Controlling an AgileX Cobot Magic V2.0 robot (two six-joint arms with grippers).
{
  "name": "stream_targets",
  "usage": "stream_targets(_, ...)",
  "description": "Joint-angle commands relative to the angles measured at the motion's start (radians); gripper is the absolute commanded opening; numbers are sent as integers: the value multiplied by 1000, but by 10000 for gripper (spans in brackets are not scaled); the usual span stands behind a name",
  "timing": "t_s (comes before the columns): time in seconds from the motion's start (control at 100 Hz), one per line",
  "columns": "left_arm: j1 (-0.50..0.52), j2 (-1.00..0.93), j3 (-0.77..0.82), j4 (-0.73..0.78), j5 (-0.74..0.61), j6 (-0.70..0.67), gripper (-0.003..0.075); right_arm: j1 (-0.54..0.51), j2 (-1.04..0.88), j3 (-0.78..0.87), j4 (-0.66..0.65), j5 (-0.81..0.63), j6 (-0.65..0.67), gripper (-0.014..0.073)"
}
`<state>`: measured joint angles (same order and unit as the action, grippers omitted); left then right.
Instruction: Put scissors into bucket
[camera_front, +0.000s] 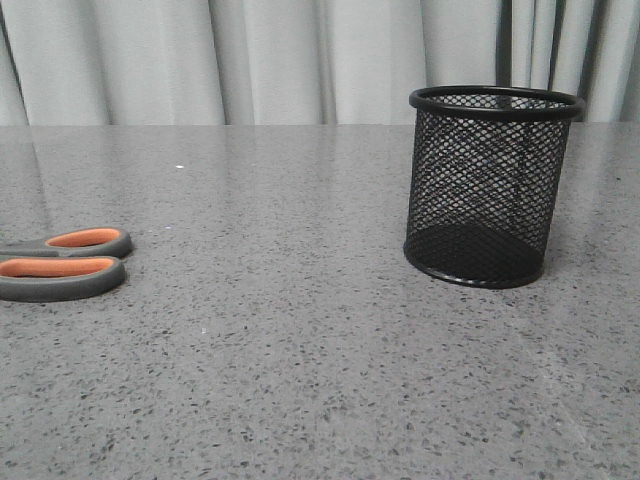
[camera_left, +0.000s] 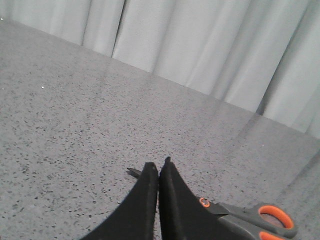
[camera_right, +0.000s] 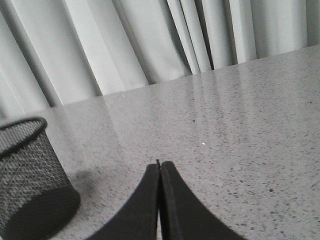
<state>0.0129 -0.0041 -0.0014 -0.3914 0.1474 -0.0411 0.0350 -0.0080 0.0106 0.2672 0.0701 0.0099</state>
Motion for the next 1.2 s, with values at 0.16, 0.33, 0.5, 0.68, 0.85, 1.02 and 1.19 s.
stream_targets(0.16,1,-24,23,-328,-104,-8,-21,-5,-25,11,298,-106,-1,-54)
stream_targets(0.33,1,-24,14,-703,-164,-8,-21,-5,-25,-47,319,-38,-1,-54)
stream_targets(0.5,1,-24,-72,-700,-93,-4,-21,-5,16,-180,284,121,-1,-44)
stream_targets(0.68,1,10,-314,-446,68,163,-21,-5,165,-383,185,296,-10,-45)
stream_targets(0.85,1,164,-589,-294,356,360,-21,-5,403,-633,131,529,-95,-45)
stream_targets(1.02,1,362,-792,-253,620,449,-21,27,582,-808,131,714,-123,-45)
stream_targets(1.19,-59,476,-883,-233,695,492,-20,92,652,-870,131,764,-195,-45)
